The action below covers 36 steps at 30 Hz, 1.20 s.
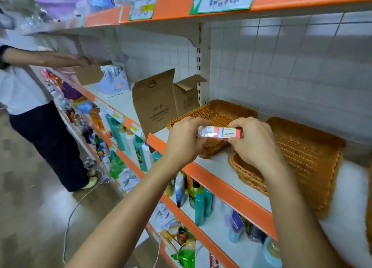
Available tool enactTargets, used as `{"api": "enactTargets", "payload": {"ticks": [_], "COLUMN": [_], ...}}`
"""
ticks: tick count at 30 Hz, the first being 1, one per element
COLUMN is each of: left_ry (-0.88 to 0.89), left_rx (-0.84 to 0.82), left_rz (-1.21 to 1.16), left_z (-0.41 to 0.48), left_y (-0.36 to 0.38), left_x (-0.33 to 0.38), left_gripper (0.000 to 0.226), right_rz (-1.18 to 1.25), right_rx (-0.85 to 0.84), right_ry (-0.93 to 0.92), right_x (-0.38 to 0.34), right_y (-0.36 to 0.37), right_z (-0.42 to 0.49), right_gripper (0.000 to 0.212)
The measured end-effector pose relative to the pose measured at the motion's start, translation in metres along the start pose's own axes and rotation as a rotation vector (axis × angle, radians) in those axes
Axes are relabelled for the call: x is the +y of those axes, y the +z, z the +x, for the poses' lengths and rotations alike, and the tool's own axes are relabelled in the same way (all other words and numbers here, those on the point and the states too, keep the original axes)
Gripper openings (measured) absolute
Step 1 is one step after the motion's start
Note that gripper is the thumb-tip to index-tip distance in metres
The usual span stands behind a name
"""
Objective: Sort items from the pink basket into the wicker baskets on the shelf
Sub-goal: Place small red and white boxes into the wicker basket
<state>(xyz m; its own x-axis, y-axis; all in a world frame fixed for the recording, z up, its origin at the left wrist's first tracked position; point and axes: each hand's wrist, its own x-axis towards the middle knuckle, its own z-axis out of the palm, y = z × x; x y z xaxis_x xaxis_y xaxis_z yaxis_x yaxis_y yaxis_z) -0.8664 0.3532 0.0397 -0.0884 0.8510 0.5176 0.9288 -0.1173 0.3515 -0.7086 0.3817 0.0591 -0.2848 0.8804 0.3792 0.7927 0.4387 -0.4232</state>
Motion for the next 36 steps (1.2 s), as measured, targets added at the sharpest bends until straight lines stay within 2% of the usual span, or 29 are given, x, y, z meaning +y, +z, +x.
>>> {"api": "enactTargets", "payload": {"ticks": [5, 10, 19, 23, 29, 36], "left_ry": [0.044, 0.130, 0.243, 0.285, 0.347, 0.417], "left_rx": [-0.069, -0.125, -0.207, -0.264, -0.358, -0.587], "left_rz": [-0.026, -0.056, -0.087, -0.050, 0.050, 0.110], "left_z": [0.036, 0.071, 0.143, 0.174, 0.212, 0.244], "left_y": [-0.001, 0.016, 0.053, 0.070, 0.107, 0.143], "left_x": [-0.053, -0.076, -0.084, -0.087, -0.091, -0.090], "left_gripper": [0.031, 0.029, 0.026, 0.028, 0.018, 0.024], "right_rz": [-0.027, -0.133, -0.341, -0.398, -0.494, -0.521], "right_rx": [0.006, -0.027, -0.133, -0.189, -0.233, -0.218], "right_ry": [0.077, 0.152, 0.253, 0.252, 0.295, 0.484], "right_x": [-0.029, -0.031, -0.008, 0.006, 0.021, 0.034], "right_y": [0.032, 0.045, 0.053, 0.063, 0.081, 0.110], "right_z": [0.032, 0.062, 0.128, 0.155, 0.185, 0.203], "right_gripper": [0.028, 0.022, 0.020, 0.023, 0.026, 0.018]}}
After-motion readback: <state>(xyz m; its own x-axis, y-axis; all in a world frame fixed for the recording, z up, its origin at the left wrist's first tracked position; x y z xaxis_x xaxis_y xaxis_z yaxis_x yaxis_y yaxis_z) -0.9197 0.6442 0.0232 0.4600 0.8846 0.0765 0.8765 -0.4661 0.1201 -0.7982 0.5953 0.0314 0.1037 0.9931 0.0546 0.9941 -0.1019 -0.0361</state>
